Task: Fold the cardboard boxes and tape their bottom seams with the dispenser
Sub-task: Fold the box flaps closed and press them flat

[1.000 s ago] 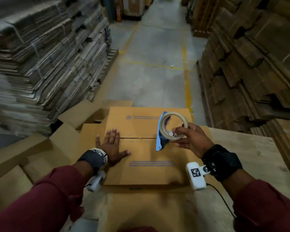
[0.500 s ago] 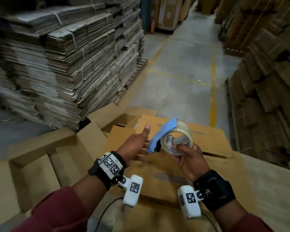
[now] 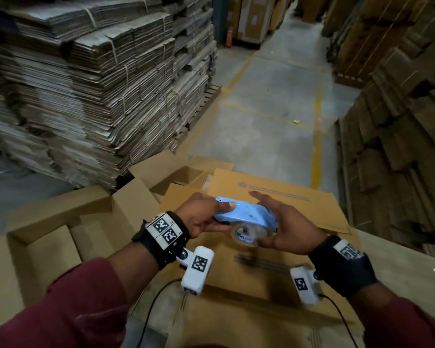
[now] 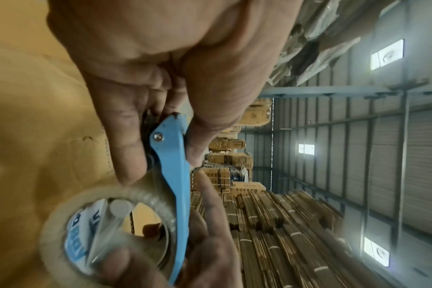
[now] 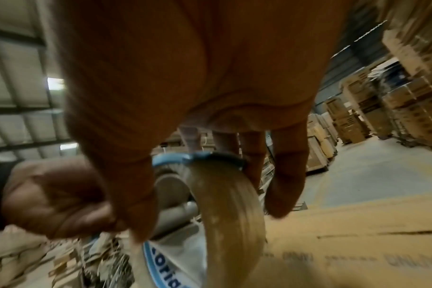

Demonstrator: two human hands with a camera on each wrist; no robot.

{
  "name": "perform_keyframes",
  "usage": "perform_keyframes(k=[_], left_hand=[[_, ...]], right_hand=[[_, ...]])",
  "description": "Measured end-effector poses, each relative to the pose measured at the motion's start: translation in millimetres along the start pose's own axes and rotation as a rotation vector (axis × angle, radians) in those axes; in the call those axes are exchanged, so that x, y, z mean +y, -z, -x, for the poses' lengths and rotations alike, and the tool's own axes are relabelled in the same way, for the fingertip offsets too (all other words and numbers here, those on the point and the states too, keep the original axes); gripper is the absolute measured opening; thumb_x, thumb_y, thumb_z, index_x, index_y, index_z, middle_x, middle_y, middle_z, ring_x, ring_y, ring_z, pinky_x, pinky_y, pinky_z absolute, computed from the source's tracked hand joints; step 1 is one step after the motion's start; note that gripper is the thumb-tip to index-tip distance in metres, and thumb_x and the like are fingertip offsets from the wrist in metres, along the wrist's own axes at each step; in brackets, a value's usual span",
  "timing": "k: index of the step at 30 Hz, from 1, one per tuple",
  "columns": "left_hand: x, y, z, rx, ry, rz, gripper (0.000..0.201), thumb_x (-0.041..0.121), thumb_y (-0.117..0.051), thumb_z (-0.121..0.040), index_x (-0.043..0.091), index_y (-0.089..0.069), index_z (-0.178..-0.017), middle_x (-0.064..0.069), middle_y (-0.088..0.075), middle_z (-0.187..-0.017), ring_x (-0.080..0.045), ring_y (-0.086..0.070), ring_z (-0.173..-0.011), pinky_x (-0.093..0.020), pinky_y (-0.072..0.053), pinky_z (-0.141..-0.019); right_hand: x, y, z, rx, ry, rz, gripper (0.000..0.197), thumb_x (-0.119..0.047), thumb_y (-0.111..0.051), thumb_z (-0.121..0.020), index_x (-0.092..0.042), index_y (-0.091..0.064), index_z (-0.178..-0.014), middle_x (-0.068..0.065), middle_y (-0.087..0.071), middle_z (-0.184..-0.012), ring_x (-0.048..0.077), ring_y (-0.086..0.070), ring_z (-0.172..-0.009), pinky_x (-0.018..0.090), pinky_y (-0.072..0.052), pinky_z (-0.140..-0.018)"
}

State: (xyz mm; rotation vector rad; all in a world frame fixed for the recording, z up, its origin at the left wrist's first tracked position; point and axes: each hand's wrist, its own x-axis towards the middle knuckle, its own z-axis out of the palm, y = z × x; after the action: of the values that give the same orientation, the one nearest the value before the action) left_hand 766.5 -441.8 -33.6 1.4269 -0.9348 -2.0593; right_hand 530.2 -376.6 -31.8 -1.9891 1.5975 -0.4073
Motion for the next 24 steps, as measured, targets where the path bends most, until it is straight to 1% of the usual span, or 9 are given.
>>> perform_keyframes(k=[2,4,6,9,14,17,19,22,24], left_hand=[[-0.1,-6.1,-0.4,-0.006,-0.012,-0.041,0.036,0.013,-0.083,-0.087,-0.006,-0.068,-0.115,-0.020,-0.075,-0.105,-0.031,-0.077,-0.090,-0.040,-0.066,-0.069],[1.4,-10.6,-0.1,-0.024,-0.019,-0.068,0.036,0.019,-0.081,-0.090,-0.004,-0.068,-0.115,-0.019,-0.076,-0.098,-0.033,-0.077,-0.089,-0.044,-0.065,-0.075],[5.5,-9.2,1.9,-0.057,-0.010,-0.034,0.043,0.031,-0.076,-0.094,-0.002,-0.066,-0.118,-0.021,-0.076,-0.098,-0.036,-0.076,-0.086,-0.045,-0.065,-0.077],[10.9,1.1,5.7,-0.111,0.012,0.135,0.055,0.047,-0.070,-0.095,0.001,-0.062,-0.124,-0.030,-0.074,-0.107,-0.036,-0.077,-0.087,-0.039,-0.065,-0.070],[7.7,14.9,7.4,-0.112,0.000,0.266,0.052,0.043,-0.064,-0.099,-0.003,-0.065,-0.123,-0.022,-0.076,-0.105,-0.033,-0.076,-0.094,-0.038,-0.065,-0.077],[6.3,17.5,7.1,-0.092,-0.009,0.238,0.048,0.043,-0.067,-0.098,-0.001,-0.069,-0.118,-0.019,-0.077,-0.103,-0.034,-0.076,-0.094,-0.039,-0.065,-0.072],[6.2,18.8,7.0,-0.071,-0.026,0.217,0.043,0.037,-0.069,-0.097,0.000,-0.068,-0.118,-0.015,-0.078,-0.099,-0.033,-0.075,-0.092,-0.039,-0.064,-0.074],[3.9,21.2,5.8,-0.048,-0.030,0.202,0.030,0.026,-0.069,-0.098,0.003,-0.070,-0.117,-0.008,-0.076,-0.086,-0.028,-0.074,-0.079,-0.040,-0.064,-0.075],[0.5,21.5,5.1,-0.036,-0.007,0.212,0.023,0.020,-0.067,-0.099,0.004,-0.071,-0.115,-0.007,-0.076,-0.086,-0.024,-0.074,-0.074,-0.039,-0.063,-0.075]], right_hand=[[1.5,-7.0,-5.1,-0.024,-0.052,0.230,0.101,-0.058,-0.072,-0.068,-0.047,-0.021,-0.155,-0.002,-0.064,-0.131,0.024,-0.063,-0.113,0.041,-0.054,-0.089],[4.0,-12.0,-9.1,0.033,-0.041,0.330,0.082,-0.052,-0.073,-0.074,-0.043,-0.037,-0.146,0.000,-0.070,-0.114,0.027,-0.065,-0.100,0.040,-0.053,-0.077],[8.3,-12.3,-9.4,0.086,-0.010,0.211,0.064,-0.039,-0.079,-0.075,-0.040,-0.050,-0.132,-0.006,-0.071,-0.107,0.020,-0.066,-0.096,0.038,-0.053,-0.077],[17.4,-12.1,-6.2,0.132,0.030,-0.132,0.052,-0.027,-0.085,-0.081,-0.037,-0.059,-0.125,-0.016,-0.069,-0.114,0.004,-0.065,-0.102,0.029,-0.052,-0.082],[13.6,-14.7,-6.2,0.165,0.052,-0.210,0.053,-0.027,-0.086,-0.081,-0.036,-0.060,-0.126,-0.014,-0.069,-0.117,0.011,-0.067,-0.106,0.038,-0.057,-0.086],[8.4,-15.7,-10.0,0.177,0.059,-0.183,0.055,-0.025,-0.088,-0.080,-0.034,-0.061,-0.126,-0.018,-0.068,-0.116,0.008,-0.066,-0.106,0.030,-0.056,-0.084],[5.4,-16.4,-13.0,0.182,0.053,-0.172,0.056,-0.024,-0.089,-0.078,-0.033,-0.061,-0.126,-0.020,-0.068,-0.115,0.005,-0.065,-0.106,0.022,-0.054,-0.082],[3.1,-18.3,-16.9,0.167,0.050,-0.175,0.056,-0.021,-0.090,-0.077,-0.033,-0.062,-0.124,-0.025,-0.066,-0.116,0.000,-0.063,-0.107,0.012,-0.048,-0.081],[1.6,-20.5,-19.1,0.159,0.059,-0.167,0.057,-0.021,-0.090,-0.077,-0.032,-0.062,-0.125,-0.023,-0.067,-0.118,-0.001,-0.063,-0.108,0.011,-0.048,-0.081]])
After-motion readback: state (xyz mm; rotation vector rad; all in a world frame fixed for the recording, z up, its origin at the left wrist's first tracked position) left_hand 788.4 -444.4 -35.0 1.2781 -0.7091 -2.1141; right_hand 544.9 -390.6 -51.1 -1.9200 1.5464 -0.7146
